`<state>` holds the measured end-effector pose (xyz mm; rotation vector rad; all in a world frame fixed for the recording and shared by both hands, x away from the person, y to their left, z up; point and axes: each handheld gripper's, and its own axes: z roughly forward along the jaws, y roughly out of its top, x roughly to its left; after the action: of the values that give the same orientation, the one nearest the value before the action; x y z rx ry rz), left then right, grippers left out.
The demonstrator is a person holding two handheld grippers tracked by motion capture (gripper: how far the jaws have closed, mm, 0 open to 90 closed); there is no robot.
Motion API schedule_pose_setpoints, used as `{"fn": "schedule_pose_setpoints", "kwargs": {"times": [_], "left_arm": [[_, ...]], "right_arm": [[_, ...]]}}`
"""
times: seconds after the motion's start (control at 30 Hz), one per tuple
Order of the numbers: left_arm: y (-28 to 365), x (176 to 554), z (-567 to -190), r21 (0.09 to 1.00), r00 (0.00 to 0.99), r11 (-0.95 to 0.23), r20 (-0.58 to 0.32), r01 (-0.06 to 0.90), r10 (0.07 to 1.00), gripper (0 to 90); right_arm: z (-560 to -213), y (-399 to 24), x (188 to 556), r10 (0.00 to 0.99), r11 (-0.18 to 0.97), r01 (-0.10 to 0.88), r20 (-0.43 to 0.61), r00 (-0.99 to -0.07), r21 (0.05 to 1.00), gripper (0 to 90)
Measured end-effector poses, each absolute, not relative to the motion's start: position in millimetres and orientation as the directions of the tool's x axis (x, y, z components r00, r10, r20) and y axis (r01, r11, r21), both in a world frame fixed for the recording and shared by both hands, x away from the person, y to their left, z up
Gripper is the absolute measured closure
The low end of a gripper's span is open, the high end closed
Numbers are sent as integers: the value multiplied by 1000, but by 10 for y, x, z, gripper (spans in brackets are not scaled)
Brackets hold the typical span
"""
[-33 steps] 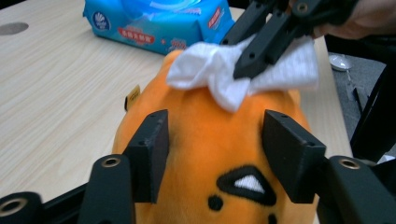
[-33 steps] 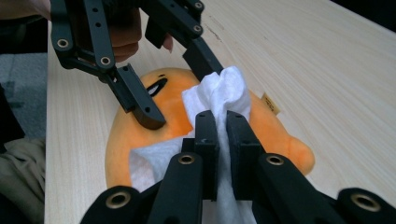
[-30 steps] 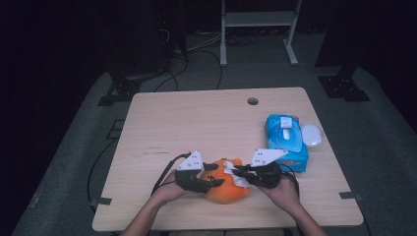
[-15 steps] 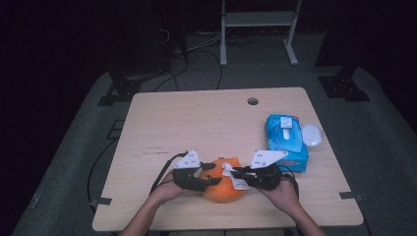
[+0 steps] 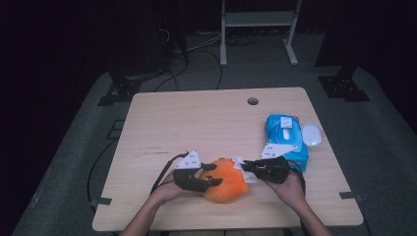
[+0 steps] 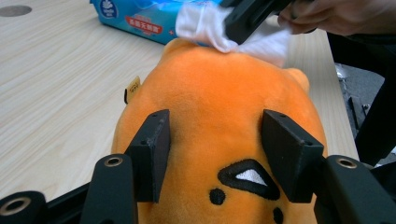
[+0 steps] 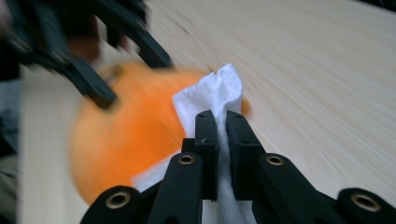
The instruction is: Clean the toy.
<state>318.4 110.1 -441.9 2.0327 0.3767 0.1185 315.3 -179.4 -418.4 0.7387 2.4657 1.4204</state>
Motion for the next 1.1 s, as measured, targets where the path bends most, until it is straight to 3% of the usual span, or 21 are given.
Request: {"fn": "schedule_pose_setpoints", "kwargs": {"times": [0.13,0.47,0.57,0.7,0.87,1.1], "left_arm": [[1078,3166,-4410,874,951,-444,-63,199,302,435],[1080,3147,-4407,876,958,-444,-66,190,281,430],[1023,3104,-4403,875,963,-452,-55,173,263,429],[1000,3084,-4381,874,967,-460,-42,159,253,415],[1022,3081,-4272,879,968,-441,-82,183,238,206],[1137,3193,-4292,852,939,-443,-145,278,311,114]], "right_arm": [[-4115,-1648,3065,469,433,268,38,-882,861,833],[-4262,-1831,3214,543,419,363,91,-835,832,834],[-4113,-1715,3111,496,392,306,81,-864,868,834],[-4141,-1537,3032,464,464,257,14,-886,848,834],[-4188,-1547,3026,454,473,264,25,-891,840,833],[-4210,-1605,2981,424,490,258,31,-905,833,833]]}}
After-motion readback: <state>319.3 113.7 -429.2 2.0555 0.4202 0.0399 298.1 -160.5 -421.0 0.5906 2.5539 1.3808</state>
